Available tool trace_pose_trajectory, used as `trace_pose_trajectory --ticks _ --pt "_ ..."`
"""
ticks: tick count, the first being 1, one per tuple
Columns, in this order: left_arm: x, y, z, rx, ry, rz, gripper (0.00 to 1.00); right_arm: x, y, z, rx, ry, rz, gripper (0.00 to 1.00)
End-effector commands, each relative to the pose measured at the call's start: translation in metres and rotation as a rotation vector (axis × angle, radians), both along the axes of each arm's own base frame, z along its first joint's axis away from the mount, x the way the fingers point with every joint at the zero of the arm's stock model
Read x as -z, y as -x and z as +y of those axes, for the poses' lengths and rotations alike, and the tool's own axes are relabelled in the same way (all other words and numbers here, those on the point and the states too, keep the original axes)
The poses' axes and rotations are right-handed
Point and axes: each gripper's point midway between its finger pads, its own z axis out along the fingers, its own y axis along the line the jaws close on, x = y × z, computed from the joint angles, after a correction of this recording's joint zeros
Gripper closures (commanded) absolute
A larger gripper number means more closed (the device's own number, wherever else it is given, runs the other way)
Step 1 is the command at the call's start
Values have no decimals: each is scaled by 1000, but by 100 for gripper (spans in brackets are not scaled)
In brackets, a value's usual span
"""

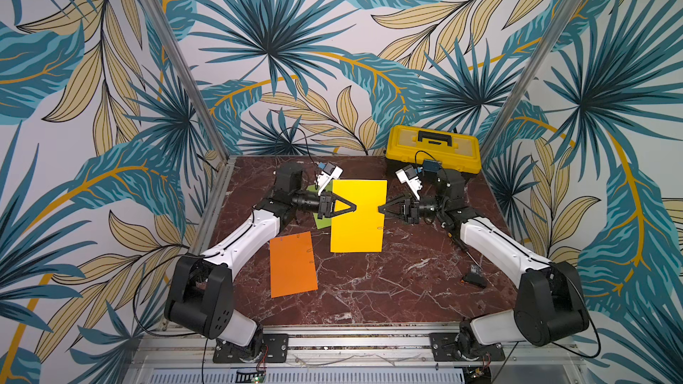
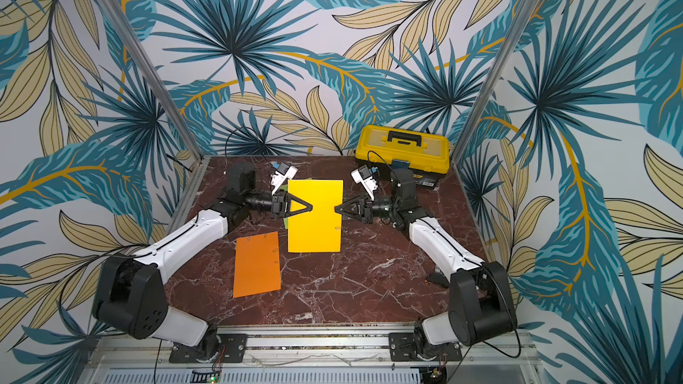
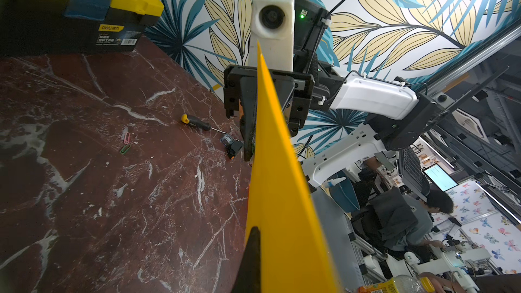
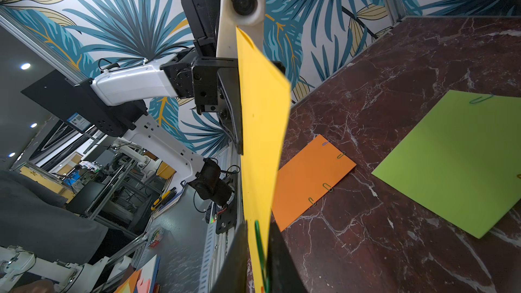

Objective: Unclip the paperclips from the documents
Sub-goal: Remove the paper clip from the document.

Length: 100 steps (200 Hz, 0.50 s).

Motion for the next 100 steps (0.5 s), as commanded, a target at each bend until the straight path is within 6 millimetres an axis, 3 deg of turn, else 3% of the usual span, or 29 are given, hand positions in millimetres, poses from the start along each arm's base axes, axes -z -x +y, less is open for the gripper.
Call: trace_pose_trajectory --ticks 1,100 --pt "-9 7 5 6 17 -29 100 2 5 1 -26 -9 9 88" --pt "-7 10 10 -4 16 -32 100 7 3 1 -23 3 23 91"
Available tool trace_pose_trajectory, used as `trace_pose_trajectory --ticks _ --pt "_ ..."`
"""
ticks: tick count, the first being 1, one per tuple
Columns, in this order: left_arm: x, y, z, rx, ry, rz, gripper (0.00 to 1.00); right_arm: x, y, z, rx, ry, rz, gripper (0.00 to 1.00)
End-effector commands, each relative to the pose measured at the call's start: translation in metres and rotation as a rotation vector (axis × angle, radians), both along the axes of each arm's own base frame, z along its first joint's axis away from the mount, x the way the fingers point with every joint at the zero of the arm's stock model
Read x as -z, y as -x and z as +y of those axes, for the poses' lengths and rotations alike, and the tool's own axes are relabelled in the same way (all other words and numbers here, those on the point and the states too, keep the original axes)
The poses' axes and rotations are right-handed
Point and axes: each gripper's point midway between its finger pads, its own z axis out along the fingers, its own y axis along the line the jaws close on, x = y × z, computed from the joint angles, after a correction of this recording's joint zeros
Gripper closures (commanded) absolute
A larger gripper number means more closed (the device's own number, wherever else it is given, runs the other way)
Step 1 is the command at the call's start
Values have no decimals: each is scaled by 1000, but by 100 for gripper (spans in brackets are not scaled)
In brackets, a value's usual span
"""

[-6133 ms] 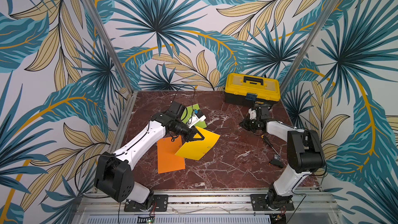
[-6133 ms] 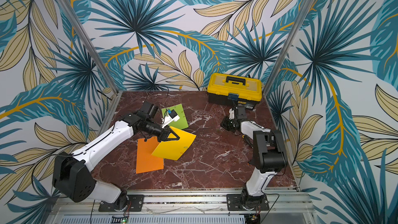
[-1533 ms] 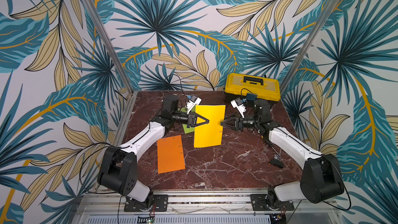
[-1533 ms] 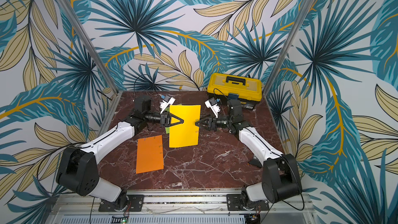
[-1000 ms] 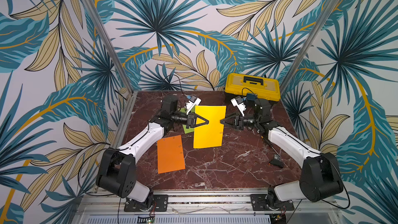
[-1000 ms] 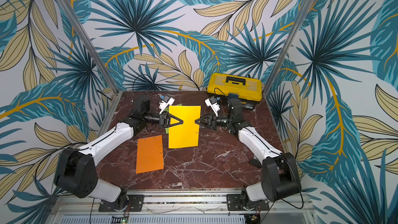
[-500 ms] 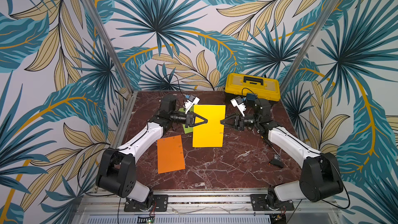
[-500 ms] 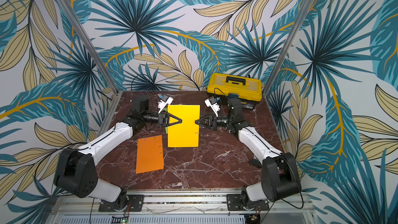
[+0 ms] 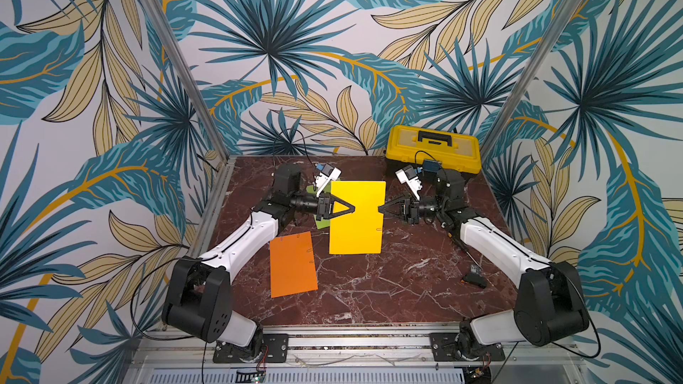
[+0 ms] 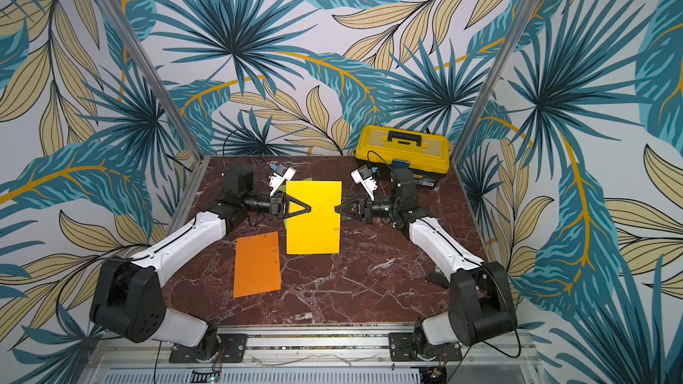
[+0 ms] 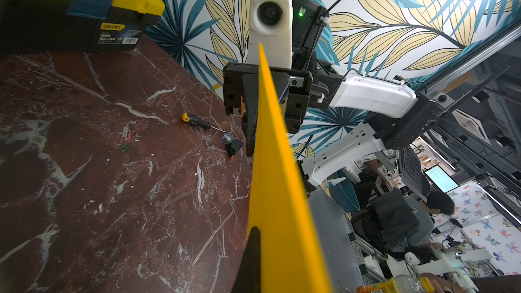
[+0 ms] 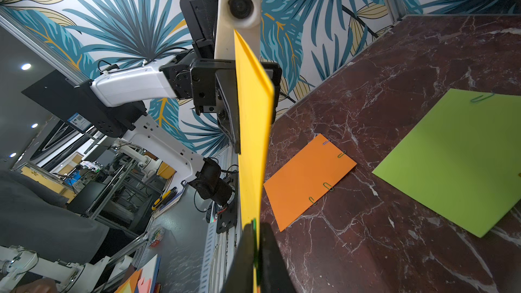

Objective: Unclip the paperclips from the documents
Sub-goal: Remove the paper clip from the document.

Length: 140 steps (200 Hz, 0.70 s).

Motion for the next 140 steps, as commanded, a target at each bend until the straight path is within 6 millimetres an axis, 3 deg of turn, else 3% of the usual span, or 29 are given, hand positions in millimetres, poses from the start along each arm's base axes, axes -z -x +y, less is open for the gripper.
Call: trace_pose_trajectory --ticks 1,140 --pt "-9 5 6 2 16 -33 100 6 3 0 -21 1 18 91" --pt "-10 5 10 -10 17 -38 100 17 3 0 -25 37 44 91"
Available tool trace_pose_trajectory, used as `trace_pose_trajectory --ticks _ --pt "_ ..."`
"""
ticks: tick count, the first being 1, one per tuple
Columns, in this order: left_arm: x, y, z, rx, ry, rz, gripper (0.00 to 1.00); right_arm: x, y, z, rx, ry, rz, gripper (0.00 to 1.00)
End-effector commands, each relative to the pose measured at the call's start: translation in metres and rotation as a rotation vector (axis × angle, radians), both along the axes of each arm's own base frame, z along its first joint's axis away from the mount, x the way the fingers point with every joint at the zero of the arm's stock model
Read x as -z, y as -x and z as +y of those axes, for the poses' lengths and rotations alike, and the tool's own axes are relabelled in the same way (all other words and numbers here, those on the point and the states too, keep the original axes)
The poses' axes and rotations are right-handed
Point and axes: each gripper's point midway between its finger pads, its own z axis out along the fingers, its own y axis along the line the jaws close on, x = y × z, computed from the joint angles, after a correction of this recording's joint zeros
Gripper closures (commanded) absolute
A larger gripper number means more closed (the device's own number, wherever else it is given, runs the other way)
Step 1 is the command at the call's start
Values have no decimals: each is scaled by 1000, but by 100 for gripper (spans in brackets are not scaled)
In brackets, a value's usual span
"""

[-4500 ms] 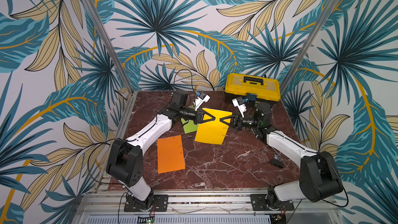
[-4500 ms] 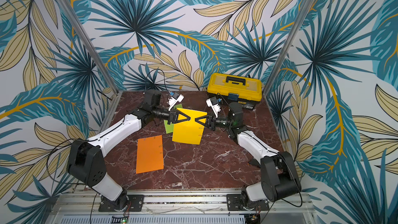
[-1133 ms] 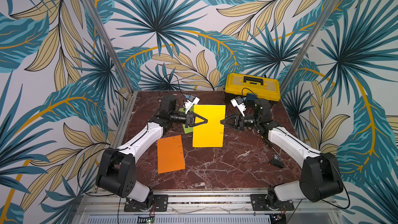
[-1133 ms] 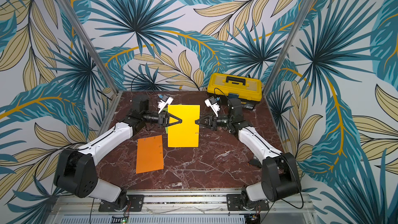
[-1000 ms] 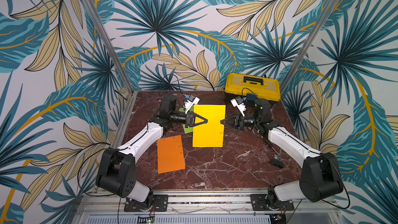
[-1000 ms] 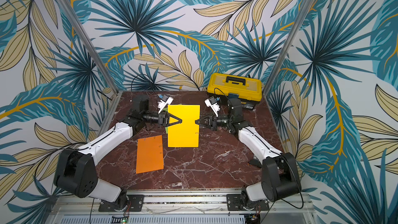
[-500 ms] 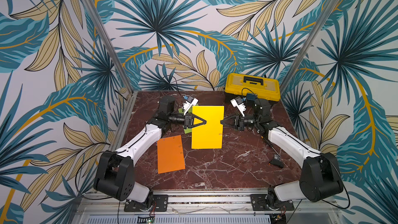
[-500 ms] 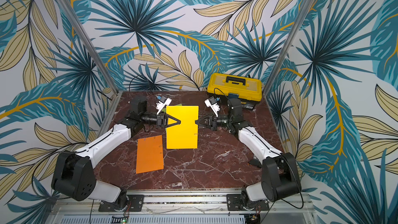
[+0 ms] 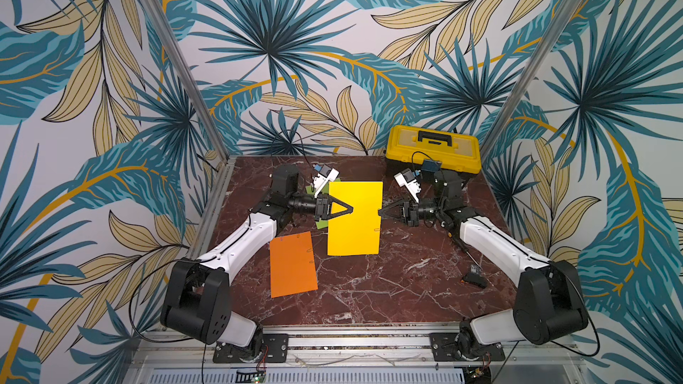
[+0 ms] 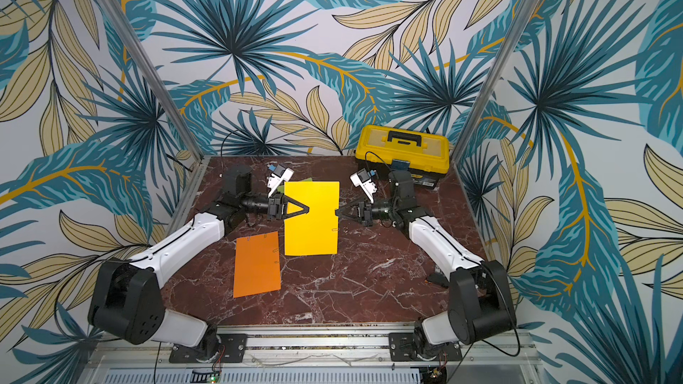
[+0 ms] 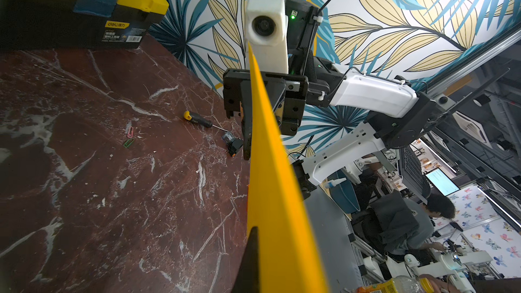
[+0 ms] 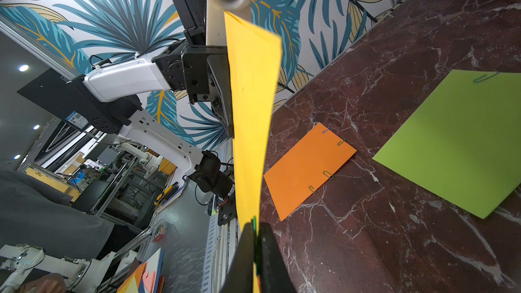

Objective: Unclip the paperclips from the documents
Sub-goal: Remove the paper clip from the document.

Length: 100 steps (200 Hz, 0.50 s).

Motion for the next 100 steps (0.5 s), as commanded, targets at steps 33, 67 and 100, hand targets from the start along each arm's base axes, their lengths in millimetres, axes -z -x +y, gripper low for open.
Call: trace_pose_trajectory --ticks 33,67,100 --pt "-13 7 7 -4 18 -48 100 3 0 1 -13 13 4 91" --pt "-14 7 10 -13 20 -54 100 7 0 0 -9 32 10 92" --pt "-14 7 12 -20 18 -53 100 12 -2 -1 0 48 17 92"
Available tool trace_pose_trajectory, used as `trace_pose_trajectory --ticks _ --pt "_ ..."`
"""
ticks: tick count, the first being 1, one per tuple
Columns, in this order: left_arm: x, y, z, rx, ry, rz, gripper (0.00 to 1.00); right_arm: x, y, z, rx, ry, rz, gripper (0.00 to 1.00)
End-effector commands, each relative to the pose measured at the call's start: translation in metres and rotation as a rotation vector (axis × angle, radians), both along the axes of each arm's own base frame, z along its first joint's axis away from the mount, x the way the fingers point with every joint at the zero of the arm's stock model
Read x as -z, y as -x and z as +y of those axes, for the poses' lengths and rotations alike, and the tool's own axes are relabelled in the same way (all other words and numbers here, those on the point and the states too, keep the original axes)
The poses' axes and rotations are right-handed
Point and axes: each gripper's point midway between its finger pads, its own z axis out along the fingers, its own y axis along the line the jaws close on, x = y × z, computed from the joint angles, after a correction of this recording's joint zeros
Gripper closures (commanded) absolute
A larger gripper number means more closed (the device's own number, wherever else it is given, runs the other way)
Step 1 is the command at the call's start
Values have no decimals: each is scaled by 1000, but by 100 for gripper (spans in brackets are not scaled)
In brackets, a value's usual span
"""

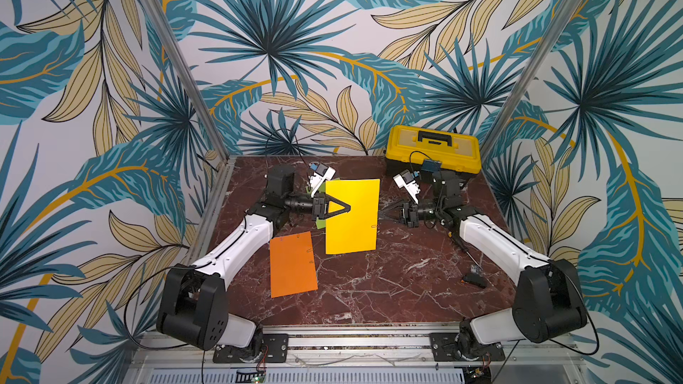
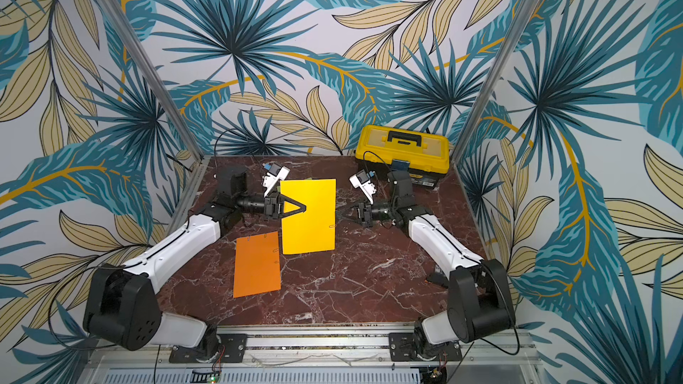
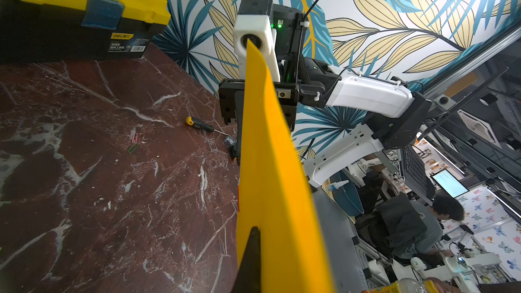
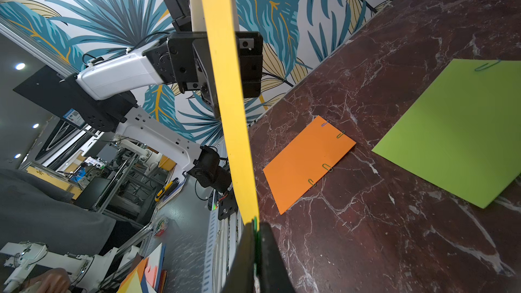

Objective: Unclip the paperclips from the documents
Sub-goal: Remove the paper clip from the document, then place the paper clip at the center of the board.

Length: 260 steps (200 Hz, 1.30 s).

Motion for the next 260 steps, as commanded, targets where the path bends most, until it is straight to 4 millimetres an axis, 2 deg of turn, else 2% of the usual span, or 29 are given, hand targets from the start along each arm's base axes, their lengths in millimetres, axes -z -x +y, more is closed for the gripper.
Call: trace_pose_trajectory --ticks 1,50,86,118,151,183,212,260 --pt "-5 5 4 0 10 -27 100 7 -4 0 7 23 6 92" --pt "-2 7 6 -4 8 -25 100 14 -9 -2 37 53 14 93" --pt "-1 7 6 -6 6 -24 100 30 -21 -7 100 112 43 95" --pt "3 7 6 -11 2 -21 100 66 -45 -21 238 219 136 95" --pt "5 7 6 -14 -1 -17 100 111 -73 -52 415 328 281 95" --pt "7 7 7 -17 -4 -16 100 160 -78 -90 577 484 453 95" --pt "11 6 7 -25 -10 -12 100 193 -78 -114 656 590 560 95" --pt "14 3 6 -36 -16 -10 100 221 -76 -132 724 660 648 95"
